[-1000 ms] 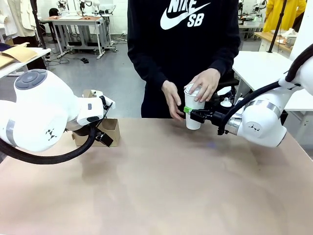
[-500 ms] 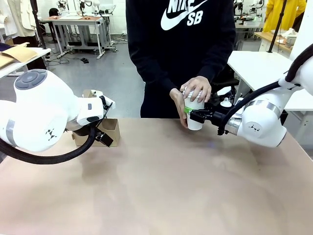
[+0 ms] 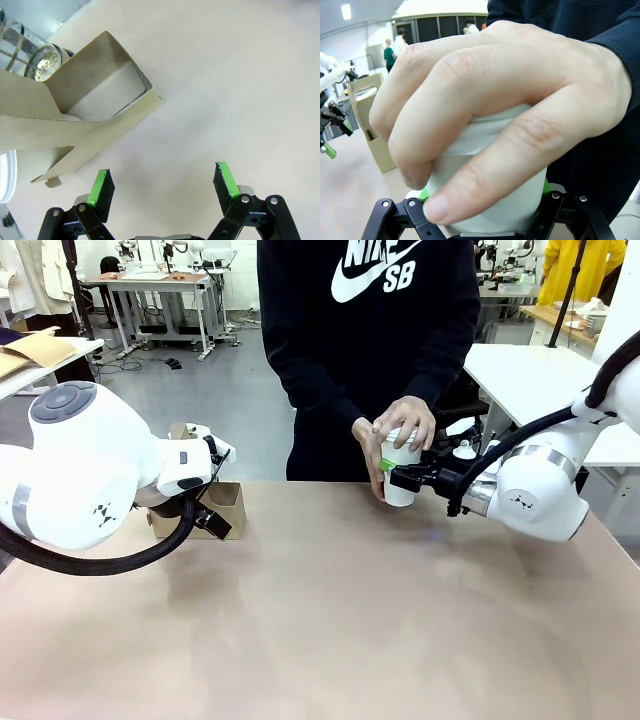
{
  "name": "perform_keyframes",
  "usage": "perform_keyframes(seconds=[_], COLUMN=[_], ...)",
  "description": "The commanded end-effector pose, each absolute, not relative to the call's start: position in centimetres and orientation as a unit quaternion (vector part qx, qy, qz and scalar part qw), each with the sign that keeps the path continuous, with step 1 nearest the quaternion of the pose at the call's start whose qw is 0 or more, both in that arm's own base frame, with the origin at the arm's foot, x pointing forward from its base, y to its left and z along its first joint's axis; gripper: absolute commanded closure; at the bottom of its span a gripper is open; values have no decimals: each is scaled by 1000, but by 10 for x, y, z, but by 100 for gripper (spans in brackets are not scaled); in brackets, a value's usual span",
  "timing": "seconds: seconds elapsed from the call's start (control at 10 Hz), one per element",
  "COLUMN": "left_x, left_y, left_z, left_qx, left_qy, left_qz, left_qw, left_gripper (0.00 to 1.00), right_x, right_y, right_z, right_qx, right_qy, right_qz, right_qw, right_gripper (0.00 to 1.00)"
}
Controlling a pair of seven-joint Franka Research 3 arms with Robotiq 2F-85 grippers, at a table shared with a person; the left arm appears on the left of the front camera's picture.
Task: Pour a drink into a cup and package it in a carrier.
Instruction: When a person places the Paper Cup Lid on the 600 ml Paper Cup , lift the 600 ml Paper Cup.
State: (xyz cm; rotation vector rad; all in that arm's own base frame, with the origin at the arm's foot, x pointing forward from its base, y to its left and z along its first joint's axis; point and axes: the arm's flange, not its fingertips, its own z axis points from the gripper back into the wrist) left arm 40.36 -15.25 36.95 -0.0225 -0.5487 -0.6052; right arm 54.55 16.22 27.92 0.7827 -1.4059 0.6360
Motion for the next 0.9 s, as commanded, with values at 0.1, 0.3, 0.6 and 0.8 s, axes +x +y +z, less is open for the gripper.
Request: perform_keyframes(seconds=[0.1, 0.3, 0.6, 0.8], left_x=[404, 404, 404, 404], left_y=[-152, -152, -152, -152], left_z=[370, 370, 370, 370], left_qx=[-12, -12, -12, -12], left_qy=[-268, -268, -268, -268], left_qz=[-294, -294, -294, -294], left_qw=[918, 918, 918, 918], left_gripper=[0, 0, 0, 0], right_x=[545, 545, 545, 545], right_y=[170, 170, 170, 170], right_z=[286, 286, 286, 286], right_qx=[347, 347, 347, 347], right_qy=[-625, -625, -625, -625], right_qz=[272, 272, 272, 272], right_qw=[644, 644, 644, 644], right_gripper=[19, 19, 19, 19])
